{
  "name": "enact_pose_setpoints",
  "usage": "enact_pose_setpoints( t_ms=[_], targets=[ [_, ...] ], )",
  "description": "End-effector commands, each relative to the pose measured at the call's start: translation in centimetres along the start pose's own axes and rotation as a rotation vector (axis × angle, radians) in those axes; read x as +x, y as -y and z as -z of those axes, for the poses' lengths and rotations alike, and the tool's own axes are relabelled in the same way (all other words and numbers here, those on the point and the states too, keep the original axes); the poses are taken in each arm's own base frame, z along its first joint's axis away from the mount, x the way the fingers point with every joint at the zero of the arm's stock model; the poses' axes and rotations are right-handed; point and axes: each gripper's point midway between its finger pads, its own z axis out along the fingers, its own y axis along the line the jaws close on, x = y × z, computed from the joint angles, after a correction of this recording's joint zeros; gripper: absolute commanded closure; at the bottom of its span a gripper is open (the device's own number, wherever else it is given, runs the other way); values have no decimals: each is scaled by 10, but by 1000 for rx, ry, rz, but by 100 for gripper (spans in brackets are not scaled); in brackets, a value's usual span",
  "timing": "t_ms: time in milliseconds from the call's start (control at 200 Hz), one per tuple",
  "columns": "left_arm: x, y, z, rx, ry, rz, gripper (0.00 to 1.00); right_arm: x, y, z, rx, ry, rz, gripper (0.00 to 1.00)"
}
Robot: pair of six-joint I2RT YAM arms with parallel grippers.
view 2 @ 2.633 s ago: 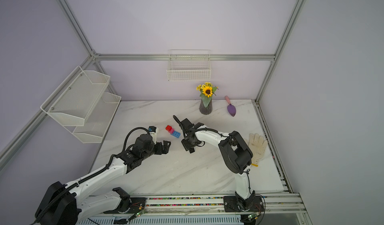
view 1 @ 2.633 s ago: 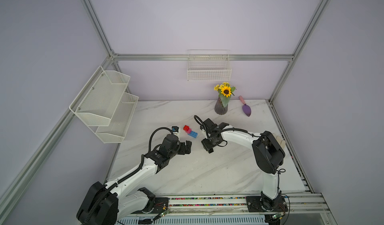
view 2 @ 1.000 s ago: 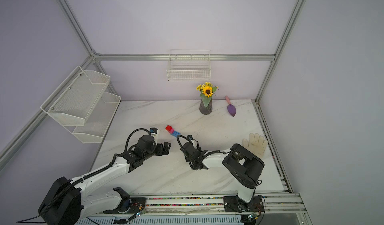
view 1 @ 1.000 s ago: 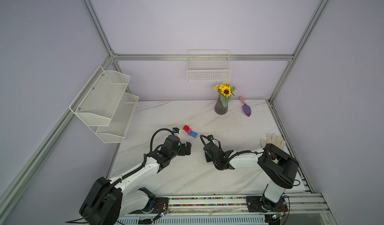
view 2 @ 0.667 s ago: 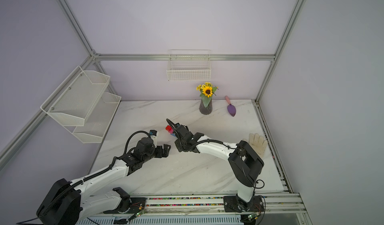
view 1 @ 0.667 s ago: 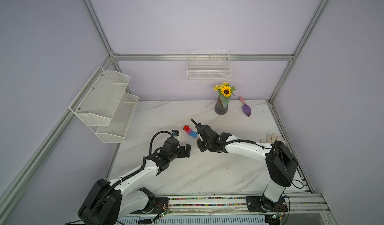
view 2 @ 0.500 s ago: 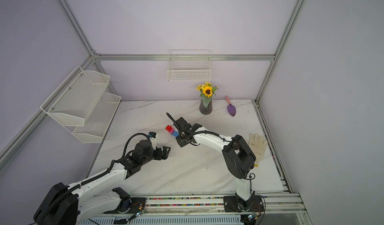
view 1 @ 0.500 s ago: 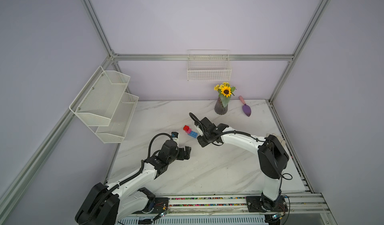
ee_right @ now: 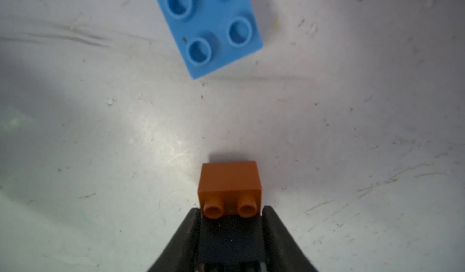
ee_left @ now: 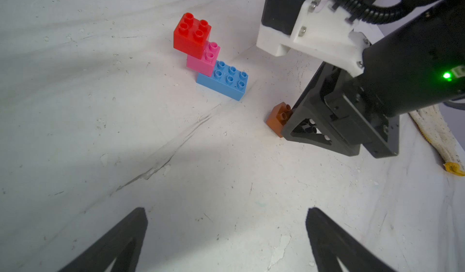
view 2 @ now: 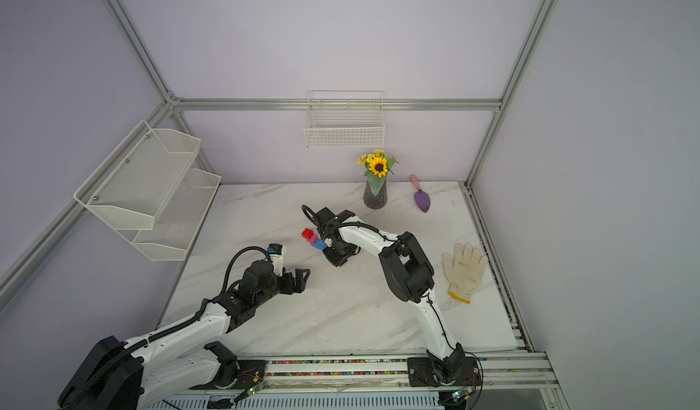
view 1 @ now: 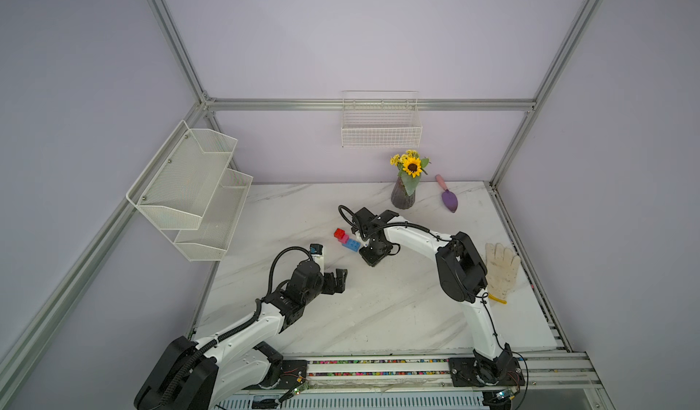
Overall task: Assemble the letter v with lego
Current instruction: Place the lego brick at the center of the board, then pick up the lego brick from the center of the board.
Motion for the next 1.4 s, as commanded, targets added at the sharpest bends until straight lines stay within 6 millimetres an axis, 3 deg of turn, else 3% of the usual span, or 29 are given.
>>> enact_pose_setpoints(
  t_ms=[0, 200, 335, 630, 810, 1045, 1395],
  targets=[
    [-16, -2, 2, -17, 65, 5, 0, 7, 5, -4, 4, -50, 19, 50],
    [-17, -4, 3, -26, 71, 0, 0, 1, 8, -12, 14, -38, 24, 48],
    [-16, -5, 2, -33, 64, -1, 0, -14, 7, 0, 9, 75, 13, 46],
    [-17, -6, 1, -38, 65, 5, 0, -14, 5, 10, -10, 216, -39, 44],
    [-15, -6, -1, -38, 64, 14, 0, -1, -1, 4, -57, 339, -87, 43],
    [-11, -7, -4, -36, 57, 25, 0, 10, -2, -21, -68, 385, -105, 43],
    [-15, -8, -6, -45, 67, 18, 0, 16, 12, -34, 8, 420, -125, 44]
  ],
)
